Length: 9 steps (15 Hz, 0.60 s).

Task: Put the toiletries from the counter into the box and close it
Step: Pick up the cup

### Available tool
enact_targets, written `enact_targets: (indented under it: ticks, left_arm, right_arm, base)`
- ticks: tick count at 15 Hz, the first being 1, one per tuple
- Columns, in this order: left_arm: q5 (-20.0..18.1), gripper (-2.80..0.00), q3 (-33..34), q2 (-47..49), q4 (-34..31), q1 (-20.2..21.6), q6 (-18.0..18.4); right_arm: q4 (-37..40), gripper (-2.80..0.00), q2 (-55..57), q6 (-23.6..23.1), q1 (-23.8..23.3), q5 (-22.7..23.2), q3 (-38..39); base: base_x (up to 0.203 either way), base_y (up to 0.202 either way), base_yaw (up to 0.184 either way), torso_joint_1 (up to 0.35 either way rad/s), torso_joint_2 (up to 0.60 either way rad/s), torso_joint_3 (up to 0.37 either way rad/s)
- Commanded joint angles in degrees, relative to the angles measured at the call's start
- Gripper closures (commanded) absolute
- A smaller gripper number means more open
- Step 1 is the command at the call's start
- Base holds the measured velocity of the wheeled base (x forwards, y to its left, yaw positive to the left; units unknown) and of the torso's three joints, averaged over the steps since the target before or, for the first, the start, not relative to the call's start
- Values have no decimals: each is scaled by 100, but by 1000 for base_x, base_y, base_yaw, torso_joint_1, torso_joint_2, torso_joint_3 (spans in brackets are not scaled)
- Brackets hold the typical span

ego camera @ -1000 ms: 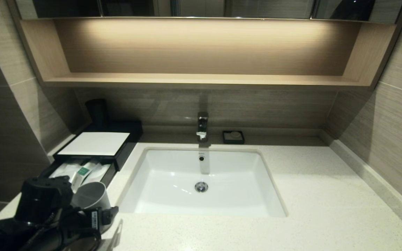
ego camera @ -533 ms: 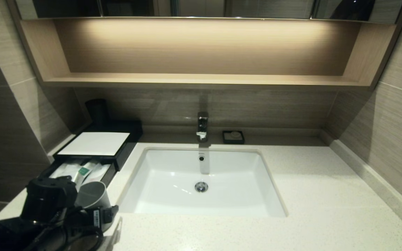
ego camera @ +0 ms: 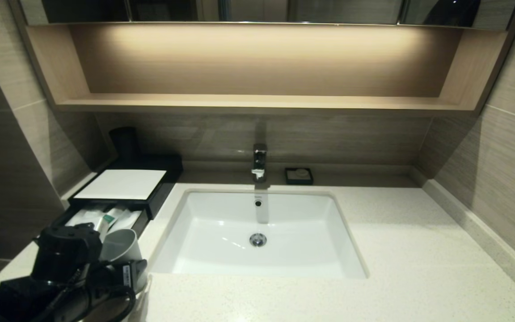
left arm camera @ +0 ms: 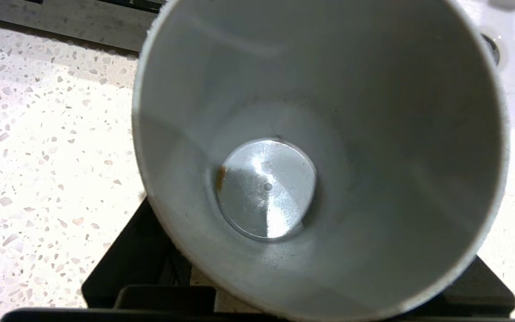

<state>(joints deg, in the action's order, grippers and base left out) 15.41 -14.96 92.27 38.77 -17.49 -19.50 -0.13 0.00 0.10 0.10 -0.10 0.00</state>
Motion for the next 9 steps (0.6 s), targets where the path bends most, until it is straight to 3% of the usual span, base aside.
enact_targets:
  ticks: [1,9]
  left_arm:
    - [6,0,3,79,-1,0,-18]
    - [6,0,79,-202,-1,-1,-44]
  right_arm:
    - [-4,0,-9,-2,-1,1,9]
    - [-4,0,-9,-2,3,1,9]
  base:
    - [0,0,0,0,0,0]
    - [0,0,0,0,0,0]
